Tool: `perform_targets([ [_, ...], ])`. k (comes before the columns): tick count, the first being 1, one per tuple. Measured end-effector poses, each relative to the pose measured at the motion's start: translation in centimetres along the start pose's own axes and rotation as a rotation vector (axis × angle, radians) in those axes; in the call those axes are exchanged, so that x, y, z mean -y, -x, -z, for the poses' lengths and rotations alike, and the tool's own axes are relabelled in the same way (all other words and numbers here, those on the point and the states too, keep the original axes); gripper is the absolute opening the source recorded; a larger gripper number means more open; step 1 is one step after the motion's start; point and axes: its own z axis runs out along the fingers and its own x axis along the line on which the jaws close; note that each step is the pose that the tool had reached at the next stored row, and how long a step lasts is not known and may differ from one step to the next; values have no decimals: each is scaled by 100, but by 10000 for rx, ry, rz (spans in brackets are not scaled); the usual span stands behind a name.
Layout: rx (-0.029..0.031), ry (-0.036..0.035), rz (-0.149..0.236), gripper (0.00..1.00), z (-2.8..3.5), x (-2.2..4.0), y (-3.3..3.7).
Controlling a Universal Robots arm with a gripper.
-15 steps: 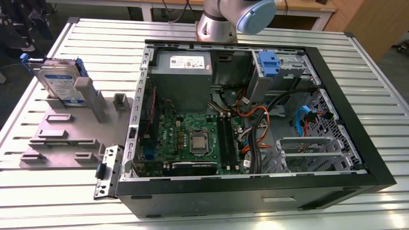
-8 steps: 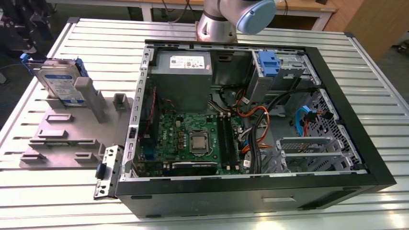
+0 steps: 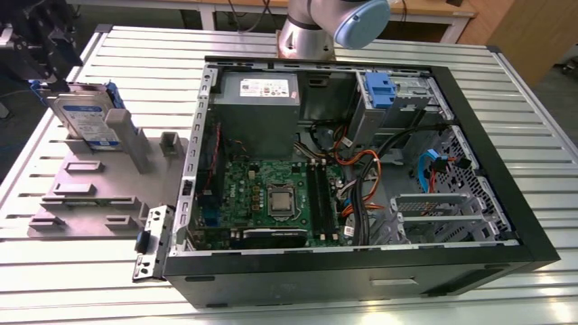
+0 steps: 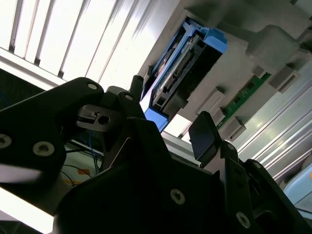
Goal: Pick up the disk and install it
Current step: 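Pick up the disk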
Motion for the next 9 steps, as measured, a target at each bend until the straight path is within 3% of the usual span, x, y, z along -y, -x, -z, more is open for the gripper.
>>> perform_targets([
  [9, 0, 0, 0, 65, -105, 2, -4],
])
